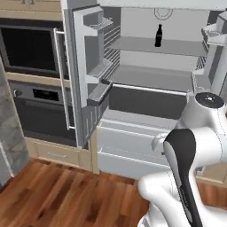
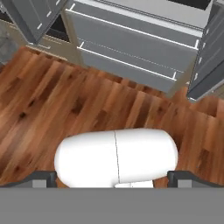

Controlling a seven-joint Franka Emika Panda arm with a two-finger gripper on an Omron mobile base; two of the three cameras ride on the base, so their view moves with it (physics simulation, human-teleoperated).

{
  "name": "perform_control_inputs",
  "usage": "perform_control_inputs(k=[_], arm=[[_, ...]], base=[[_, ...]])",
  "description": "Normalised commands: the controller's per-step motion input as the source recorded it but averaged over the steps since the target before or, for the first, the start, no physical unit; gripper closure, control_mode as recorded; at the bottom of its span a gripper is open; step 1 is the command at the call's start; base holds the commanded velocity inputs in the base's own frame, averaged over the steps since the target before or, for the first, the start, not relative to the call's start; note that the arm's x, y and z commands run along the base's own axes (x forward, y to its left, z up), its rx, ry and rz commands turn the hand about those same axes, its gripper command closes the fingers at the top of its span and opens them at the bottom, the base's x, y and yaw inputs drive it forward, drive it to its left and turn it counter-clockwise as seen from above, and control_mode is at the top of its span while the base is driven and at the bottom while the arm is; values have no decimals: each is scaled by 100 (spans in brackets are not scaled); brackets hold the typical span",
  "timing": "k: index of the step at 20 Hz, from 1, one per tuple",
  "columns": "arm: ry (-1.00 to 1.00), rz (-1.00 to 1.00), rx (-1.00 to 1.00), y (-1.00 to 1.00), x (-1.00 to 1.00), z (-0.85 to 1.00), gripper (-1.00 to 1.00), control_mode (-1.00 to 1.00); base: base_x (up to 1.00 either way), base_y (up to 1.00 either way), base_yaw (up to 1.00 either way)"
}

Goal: Open the fridge, grab two sodas, and place both sodas inside the bowl with ice on the dining counter.

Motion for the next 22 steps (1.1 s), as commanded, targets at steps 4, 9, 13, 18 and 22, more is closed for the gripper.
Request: perform_control_inputs(k=[4,9,13,18,22], arm=[[0,0,0,0,0,0,-100,100],[0,0,0,0,0,0,-100,100],[0,0,0,0,0,0,-100,100],[0,0,0,0,0,0,-100,100],[0,0,0,0,0,0,-100,100]], base=[[47,33,-54],[51,36,-52],[51,36,-46],[49,40,-39],[47,38,-32]])
